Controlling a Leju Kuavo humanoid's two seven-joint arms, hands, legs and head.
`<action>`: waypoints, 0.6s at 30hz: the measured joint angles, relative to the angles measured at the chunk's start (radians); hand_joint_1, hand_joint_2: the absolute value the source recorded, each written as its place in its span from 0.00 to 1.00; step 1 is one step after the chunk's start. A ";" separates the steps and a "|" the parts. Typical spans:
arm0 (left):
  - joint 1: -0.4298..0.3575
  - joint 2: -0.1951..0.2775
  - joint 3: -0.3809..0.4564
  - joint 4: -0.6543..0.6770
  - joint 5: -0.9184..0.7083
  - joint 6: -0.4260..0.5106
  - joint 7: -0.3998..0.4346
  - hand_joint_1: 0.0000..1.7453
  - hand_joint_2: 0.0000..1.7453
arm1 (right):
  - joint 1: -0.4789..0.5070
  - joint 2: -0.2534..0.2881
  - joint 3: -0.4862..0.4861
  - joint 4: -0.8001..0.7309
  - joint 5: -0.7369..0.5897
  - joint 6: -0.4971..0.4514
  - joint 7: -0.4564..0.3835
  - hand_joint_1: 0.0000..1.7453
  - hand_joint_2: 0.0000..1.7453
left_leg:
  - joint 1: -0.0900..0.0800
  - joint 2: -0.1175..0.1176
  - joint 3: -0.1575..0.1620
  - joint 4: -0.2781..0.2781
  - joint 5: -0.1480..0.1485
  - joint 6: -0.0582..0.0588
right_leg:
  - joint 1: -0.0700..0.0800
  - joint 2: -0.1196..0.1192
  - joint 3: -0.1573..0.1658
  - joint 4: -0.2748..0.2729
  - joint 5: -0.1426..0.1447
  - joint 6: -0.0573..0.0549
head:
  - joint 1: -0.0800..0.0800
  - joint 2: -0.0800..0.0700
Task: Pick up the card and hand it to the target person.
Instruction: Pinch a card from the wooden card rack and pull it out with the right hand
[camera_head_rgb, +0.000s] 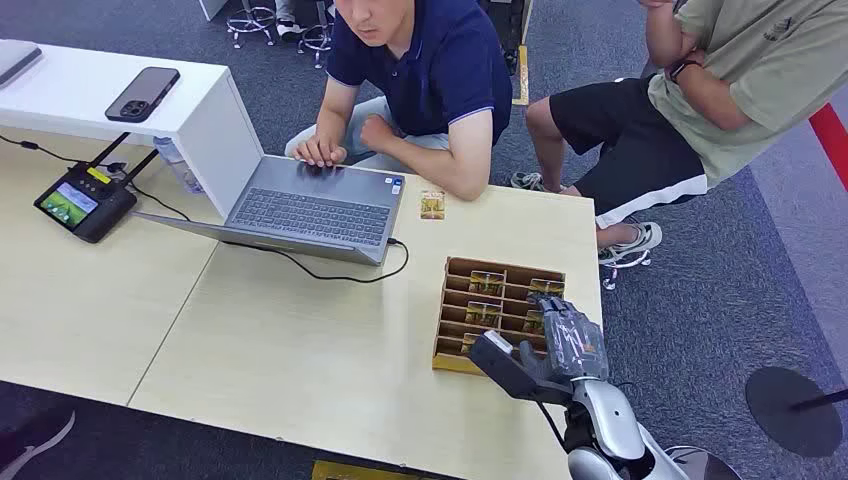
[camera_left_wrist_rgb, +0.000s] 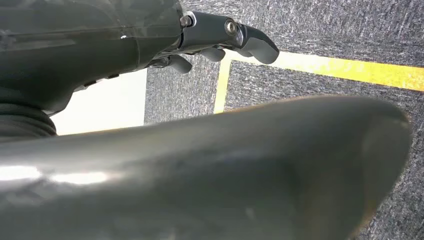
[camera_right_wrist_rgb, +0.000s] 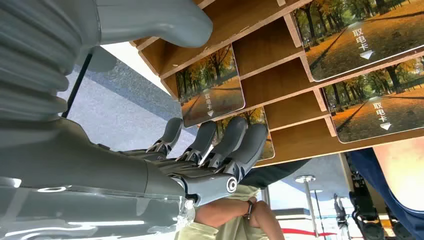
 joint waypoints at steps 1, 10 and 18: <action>0.000 0.000 0.000 0.000 0.000 0.000 0.000 0.00 0.00 | -0.001 0.000 0.000 0.001 0.000 0.000 0.000 0.40 1.00 | 0.000 0.000 0.000 0.000 0.000 0.000 | 0.000 0.000 0.000 0.000 0.000 0.000 | 0.000 0.000; 0.000 0.000 0.000 0.000 0.000 -0.001 -0.001 0.00 0.00 | -0.005 -0.001 -0.002 0.015 -0.012 -0.001 0.008 0.76 1.00 | 0.000 0.000 0.000 0.000 0.000 0.000 | 0.000 0.000 0.000 0.000 0.000 0.000 | 0.000 0.000; 0.000 0.000 0.000 0.000 0.000 -0.001 -0.002 0.00 0.00 | -0.007 -0.002 -0.003 0.017 -0.015 -0.002 0.013 0.77 1.00 | 0.000 0.000 0.000 0.000 0.000 0.000 | 0.000 0.000 0.000 0.000 0.000 0.000 | 0.000 0.000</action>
